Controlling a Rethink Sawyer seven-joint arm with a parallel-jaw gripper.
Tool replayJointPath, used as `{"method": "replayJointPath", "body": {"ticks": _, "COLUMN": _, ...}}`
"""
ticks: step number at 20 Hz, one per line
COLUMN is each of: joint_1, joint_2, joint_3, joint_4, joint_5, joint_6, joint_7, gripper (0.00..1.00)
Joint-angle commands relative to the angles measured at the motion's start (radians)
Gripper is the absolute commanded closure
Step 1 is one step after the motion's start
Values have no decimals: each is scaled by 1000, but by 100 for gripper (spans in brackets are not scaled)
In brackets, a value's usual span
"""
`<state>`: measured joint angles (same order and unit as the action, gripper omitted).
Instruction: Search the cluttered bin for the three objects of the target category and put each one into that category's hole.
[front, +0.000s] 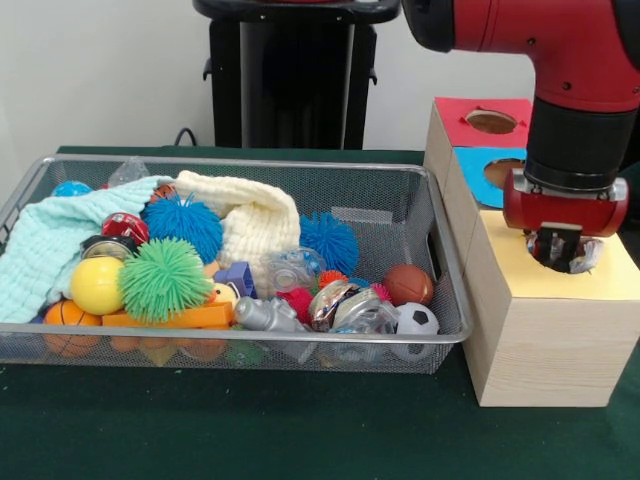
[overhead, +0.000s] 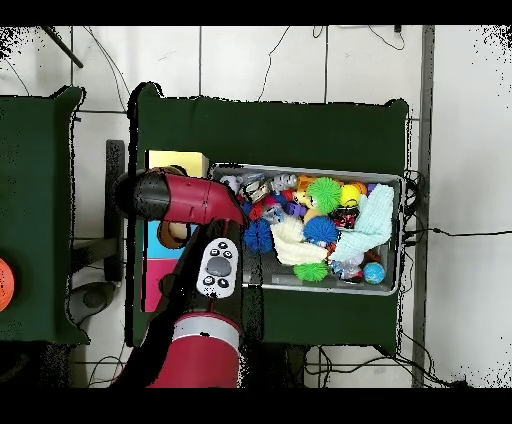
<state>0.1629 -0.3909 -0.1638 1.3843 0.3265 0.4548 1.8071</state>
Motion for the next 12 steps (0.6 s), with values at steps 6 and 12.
{"method": "replayJointPath", "body": {"ticks": 6, "joint_1": -13, "joint_2": 47, "joint_3": 70, "joint_4": 17, "joint_5": -12, "joint_6": 37, "joint_7": 143, "gripper": 100}}
{"method": "replayJointPath", "body": {"ticks": 12, "joint_1": -11, "joint_2": 61, "joint_3": 64, "joint_4": 3, "joint_5": -12, "joint_6": 32, "joint_7": 147, "gripper": 100}}
